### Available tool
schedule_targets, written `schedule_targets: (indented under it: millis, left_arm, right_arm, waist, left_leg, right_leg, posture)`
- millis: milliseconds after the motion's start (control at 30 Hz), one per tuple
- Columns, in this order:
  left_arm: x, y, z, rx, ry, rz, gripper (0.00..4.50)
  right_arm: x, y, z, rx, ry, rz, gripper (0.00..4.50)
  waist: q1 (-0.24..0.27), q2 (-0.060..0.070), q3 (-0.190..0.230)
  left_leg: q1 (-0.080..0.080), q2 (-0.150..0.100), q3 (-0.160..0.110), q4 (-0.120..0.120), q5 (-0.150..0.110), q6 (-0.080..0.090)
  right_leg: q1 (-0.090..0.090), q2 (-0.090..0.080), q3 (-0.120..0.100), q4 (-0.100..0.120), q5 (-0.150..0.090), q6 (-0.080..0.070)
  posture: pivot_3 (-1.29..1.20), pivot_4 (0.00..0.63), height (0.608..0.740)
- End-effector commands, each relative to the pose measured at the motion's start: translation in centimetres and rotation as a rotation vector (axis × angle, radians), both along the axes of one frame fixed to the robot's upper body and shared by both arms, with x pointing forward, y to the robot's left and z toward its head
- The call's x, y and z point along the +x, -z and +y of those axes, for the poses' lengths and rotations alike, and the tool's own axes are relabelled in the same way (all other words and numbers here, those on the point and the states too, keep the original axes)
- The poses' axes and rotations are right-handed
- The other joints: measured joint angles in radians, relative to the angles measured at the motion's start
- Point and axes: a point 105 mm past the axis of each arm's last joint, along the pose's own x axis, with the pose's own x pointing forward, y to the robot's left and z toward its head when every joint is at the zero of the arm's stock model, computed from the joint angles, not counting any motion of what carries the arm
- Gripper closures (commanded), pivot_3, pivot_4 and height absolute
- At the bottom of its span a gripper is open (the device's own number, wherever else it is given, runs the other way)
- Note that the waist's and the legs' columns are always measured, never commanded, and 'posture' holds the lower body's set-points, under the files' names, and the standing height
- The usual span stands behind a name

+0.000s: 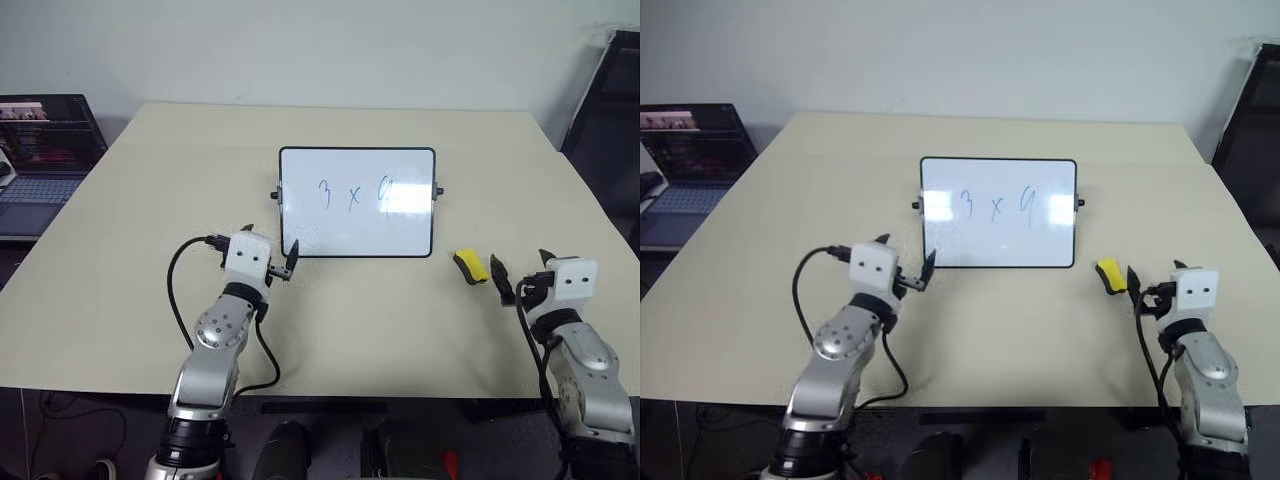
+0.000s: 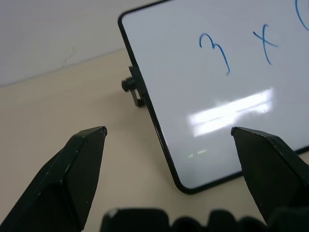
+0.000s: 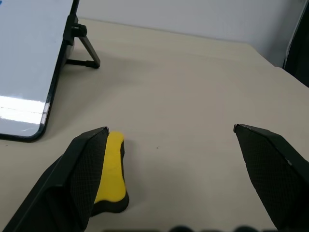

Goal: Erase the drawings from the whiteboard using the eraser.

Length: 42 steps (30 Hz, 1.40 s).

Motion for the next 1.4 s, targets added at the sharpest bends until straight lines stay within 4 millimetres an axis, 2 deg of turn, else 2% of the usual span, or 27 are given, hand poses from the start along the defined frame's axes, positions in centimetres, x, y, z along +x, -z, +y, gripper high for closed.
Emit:
schedule_targets:
  millis: [33, 133, 300, 367, 467, 567, 667, 733, 867, 1000, 1233, 1400]
  left_arm:
    - [-0.1, -0.9, -0.5, -0.016, 0.029, -0.035, 0.0]
    - [0.0, -0.2, -0.1, -0.007, 0.023, -0.004, 0.0]
    - [-0.3, -0.6, -0.5, 0.0, 0.12, 0.013, 0.0]
    - [-0.6, -1.1, -0.6, -0.014, 0.179, 0.018, 0.0]
    - [-1.0, -2.5, -0.7, -0.063, 0.259, 0.033, 0.0]
    - [-2.1, -3.9, -1.7, -0.077, 0.432, 0.074, 0.0]
    - [-3.2, -5.4, -3.0, -0.039, 0.598, 0.101, 0.0]
    - [-3.7, -6.2, -3.1, -0.026, 0.679, 0.124, 0.0]
    - [-3.5, -6.6, -3.5, 0.136, 0.822, 0.172, 0.0]
    - [-3.3, -7.2, -4.1, 0.225, 0.925, 0.175, 0.0]
    - [-1.8, -6.4, -4.3, 0.275, 0.981, 0.147, 0.0]
    - [-1.5, -6.0, -4.9, 0.306, 1.037, 0.125, 0.0]
  right_arm:
    - [0.3, -1.0, 0.6, -0.024, -0.026, -0.025, 0.02]
    - [0.6, -0.3, 0.7, -0.018, -0.008, 0.003, 0.02]
    - [0.1, -2.0, 1.5, -0.003, -0.033, -0.032, 0.02]
    - [-0.5, -2.6, 1.8, 0.007, -0.041, -0.042, 0.02]
    - [-0.7, -2.5, 1.9, 0.01, -0.027, -0.004, 0.02]
    - [-0.7, -2.6, 2.5, 0.015, -0.035, 0.011, 0.02]
    - [-0.8, -3.4, 2.9, 0.063, -0.044, 0.015, 0.02]
    - [-0.8, -4.0, 3.6, 0.075, -0.054, 0.012, 0.02]
    - [-0.4, -4.2, 4.6, 0.127, -0.107, 0.059, 0.02]
    - [0.4, -3.7, 4.0, 0.086, -0.11, 0.134, 0.02]
    - [2.0, -3.6, 2.0, 0.064, -0.054, 0.217, 0.02]
    - [2.6, -3.6, 2.0, 0.041, -0.063, 0.228, 0.02]
  waist:
    - [0.0, 0.0, 0.0]
    - [0.0, 0.0, 0.0]
    - [0.0, 0.0, 0.0]
    - [0.0, 0.0, 0.0]
    - [0.0, 0.0, 0.0]
    - [0.0, 0.0, 0.0]
    - [0.0, 0.001, 0.0]
    - [0.0, 0.001, 0.0]
    - [-0.001, 0.001, 0.001]
    - [-0.001, 0.001, 0.001]
    - [-0.001, 0.001, 0.001]
    - [-0.001, 0.001, 0.001]
  left_leg:
    - [0.0, 0.0, 0.0, 0.0, 0.0, 0.0]
    - [0.001, 0.0, 0.0, 0.0, 0.0, 0.0]
    - [0.0, 0.0, 0.0, 0.0, 0.0, 0.0]
    - [0.0, 0.0, 0.0, 0.0, 0.0, 0.0]
    - [0.0, 0.0, -0.001, 0.0, 0.0, 0.0]
    - [0.0, 0.0, -0.001, 0.0, 0.0, 0.0]
    - [0.0, 0.0, 0.0, 0.0, 0.0, 0.0]
    - [0.0, 0.0, -0.001, 0.0, 0.0, 0.0]
    - [0.0, 0.001, -0.001, -0.001, 0.0, 0.0]
    - [0.0, 0.0, 0.0, 0.0, 0.0, 0.0]
    - [-0.001, 0.001, 0.001, -0.002, 0.0, 0.0]
    - [-0.003, 0.001, 0.001, -0.001, 0.0, 0.0]
  right_leg:
    - [0.0, 0.0, 0.0, 0.0, 0.0, 0.001]
    - [0.0, 0.0, 0.0, 0.0, -0.002, 0.003]
    - [0.0, 0.0, 0.0, 0.0, -0.002, 0.003]
    - [0.0, 0.0, 0.0, 0.0, -0.002, 0.003]
    - [0.0, 0.0, 0.0, 0.0, -0.002, 0.003]
    - [0.0, 0.0, 0.0, 0.0, -0.002, 0.003]
    - [0.0, 0.0, 0.0, 0.0, -0.003, 0.003]
    - [0.0, 0.0, 0.0, 0.0, -0.003, 0.002]
    - [0.0, 0.003, 0.0, 0.0, -0.003, 0.002]
    - [-0.001, 0.005, 0.0, -0.001, -0.003, 0.002]
    - [-0.003, 0.005, 0.0, 0.0, -0.004, 0.002]
    - [-0.004, 0.005, 0.0, 0.0, -0.003, 0.001]
  posture:
    - [0.0, 0.15, 0.74]
    - [0.0, 0.15, 0.74]
    - [0.0, 0.15, 0.74]
    - [0.0, 0.15, 0.74]
    - [0.0, 0.15, 0.74]
    - [0.0, 0.15, 0.74]
    - [0.0, 0.15, 0.74]
    - [0.0, 0.15, 0.74]
    - [0.0, 0.15, 0.74]
    - [0.0, 0.15, 0.74]
    - [0.0, 0.15, 0.74]
    - [0.0, 0.15, 0.74]
